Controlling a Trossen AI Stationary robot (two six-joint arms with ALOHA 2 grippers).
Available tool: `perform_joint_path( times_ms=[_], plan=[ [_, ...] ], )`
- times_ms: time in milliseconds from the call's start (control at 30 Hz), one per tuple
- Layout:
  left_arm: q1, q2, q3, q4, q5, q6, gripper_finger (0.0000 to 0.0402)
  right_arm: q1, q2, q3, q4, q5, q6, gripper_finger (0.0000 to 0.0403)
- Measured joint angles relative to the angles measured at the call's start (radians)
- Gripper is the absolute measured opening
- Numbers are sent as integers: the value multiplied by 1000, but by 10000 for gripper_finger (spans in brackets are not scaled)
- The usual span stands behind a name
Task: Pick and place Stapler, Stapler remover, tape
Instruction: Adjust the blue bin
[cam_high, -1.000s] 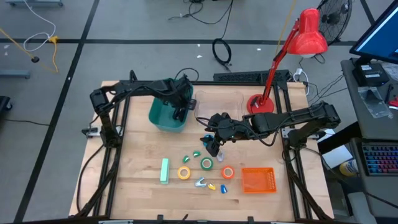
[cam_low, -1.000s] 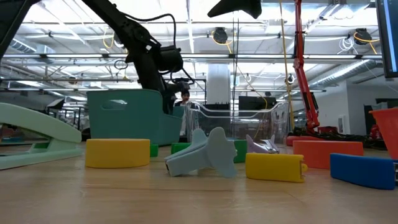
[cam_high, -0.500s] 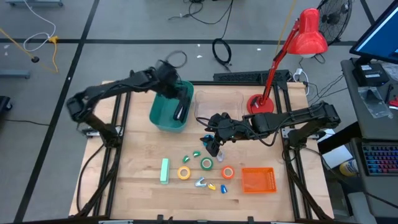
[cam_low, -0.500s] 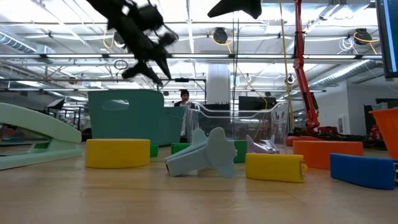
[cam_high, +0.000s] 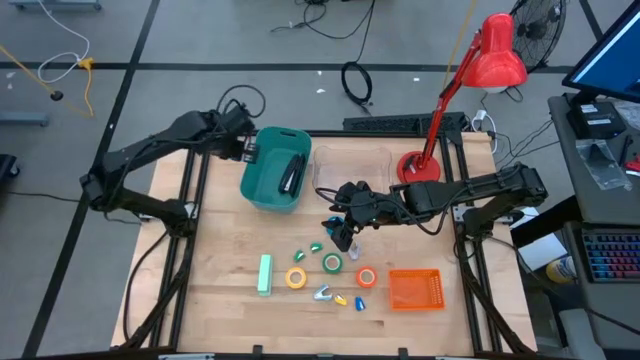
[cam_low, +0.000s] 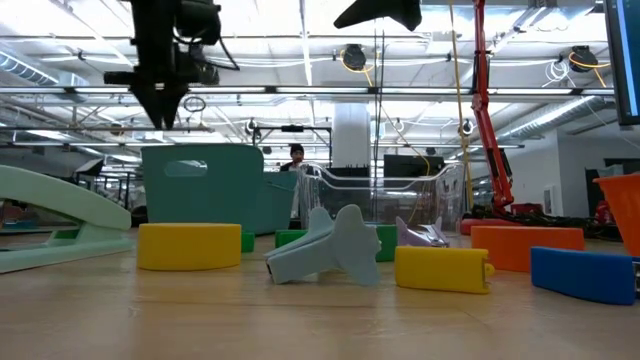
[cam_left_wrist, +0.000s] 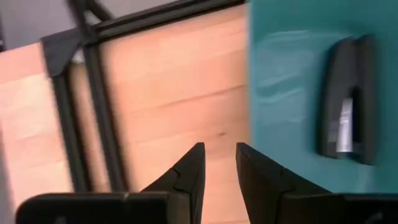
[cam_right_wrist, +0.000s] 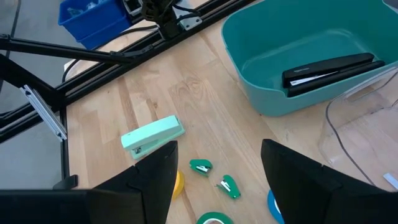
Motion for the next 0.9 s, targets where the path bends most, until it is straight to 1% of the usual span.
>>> perform_joint_path(
  times_ms=[167,300,367,500,567,733,900],
  plan=[
    [15,-30,-79,-10,8,15,90,0,0,0,0,0,0,224],
    [36,-74,-188,15,25,2,90,0,0,0,0,0,0,224],
    [47,-105,-250,59,54,-10,90,0,0,0,0,0,0,224],
    [54,-153,-362,216,174,-25,90,0,0,0,0,0,0,224],
    [53,-163,-401,259,212,-39,90,0,0,0,0,0,0,224],
    [45,-164,-443,263,250,-76,90,-2,0,0,0,0,1,224],
    [-5,-164,-443,313,254,-105,90,-3,0,0,0,0,1,224]
  ],
)
